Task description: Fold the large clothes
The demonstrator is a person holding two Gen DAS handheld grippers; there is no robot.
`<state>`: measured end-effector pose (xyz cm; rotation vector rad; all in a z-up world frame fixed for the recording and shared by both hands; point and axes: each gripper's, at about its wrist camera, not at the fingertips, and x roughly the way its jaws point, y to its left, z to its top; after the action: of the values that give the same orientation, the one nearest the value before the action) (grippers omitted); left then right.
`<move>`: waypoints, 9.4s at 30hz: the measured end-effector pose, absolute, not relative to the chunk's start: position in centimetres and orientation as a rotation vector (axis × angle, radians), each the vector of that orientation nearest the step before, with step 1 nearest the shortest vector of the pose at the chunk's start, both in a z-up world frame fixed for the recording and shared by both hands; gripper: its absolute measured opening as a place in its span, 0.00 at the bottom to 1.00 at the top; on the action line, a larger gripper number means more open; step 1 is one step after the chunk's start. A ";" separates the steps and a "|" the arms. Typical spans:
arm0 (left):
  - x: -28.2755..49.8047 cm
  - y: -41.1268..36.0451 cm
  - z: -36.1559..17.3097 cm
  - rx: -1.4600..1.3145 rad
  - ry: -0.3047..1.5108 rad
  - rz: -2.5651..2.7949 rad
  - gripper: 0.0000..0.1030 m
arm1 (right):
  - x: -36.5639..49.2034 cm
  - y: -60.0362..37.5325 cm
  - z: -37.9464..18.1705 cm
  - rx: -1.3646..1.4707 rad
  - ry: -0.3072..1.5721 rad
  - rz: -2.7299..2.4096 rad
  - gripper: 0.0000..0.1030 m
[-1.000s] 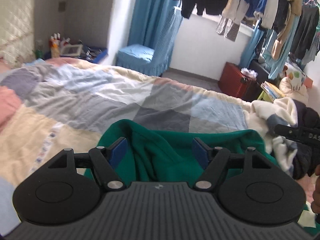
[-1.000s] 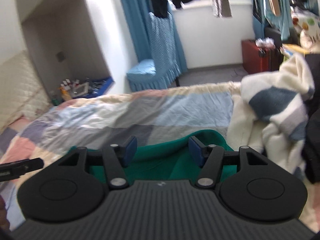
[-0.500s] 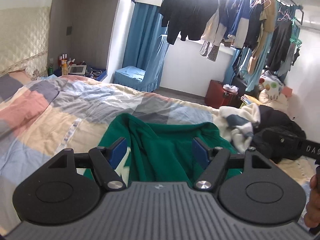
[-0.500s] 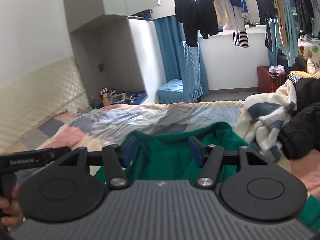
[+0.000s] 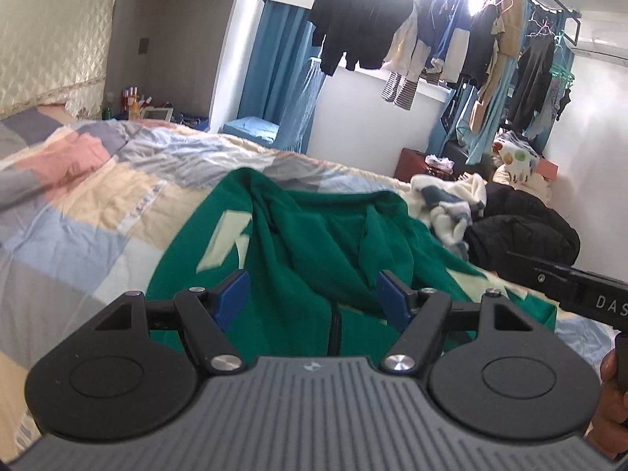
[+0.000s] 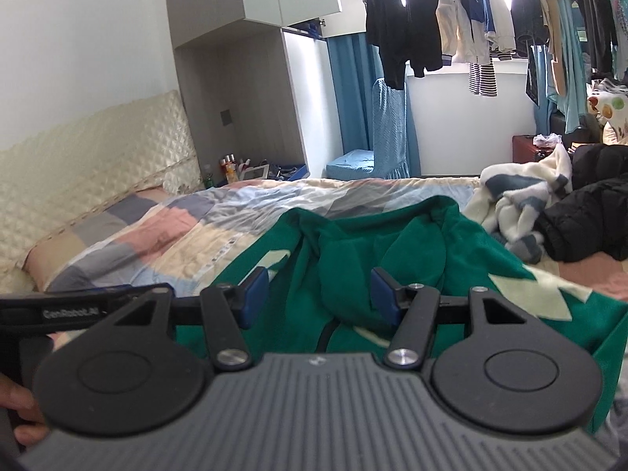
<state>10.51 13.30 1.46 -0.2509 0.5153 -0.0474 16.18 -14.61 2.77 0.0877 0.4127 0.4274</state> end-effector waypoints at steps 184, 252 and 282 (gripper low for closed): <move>16.2 16.4 -16.8 -0.448 0.836 0.134 0.53 | 25.3 -25.0 -13.9 0.166 0.914 0.209 0.72; 16.4 4.8 -1.8 -0.186 0.730 -0.168 0.65 | 19.3 -38.6 -4.8 0.425 0.760 0.024 0.70; 22.1 1.1 -16.7 -0.181 0.821 -0.208 0.65 | 23.1 -50.8 0.4 0.379 0.473 -0.103 0.09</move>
<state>22.05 1.13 -16.73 -0.1807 0.8207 -0.2078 23.07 -50.77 0.43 0.3787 0.4731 -0.1033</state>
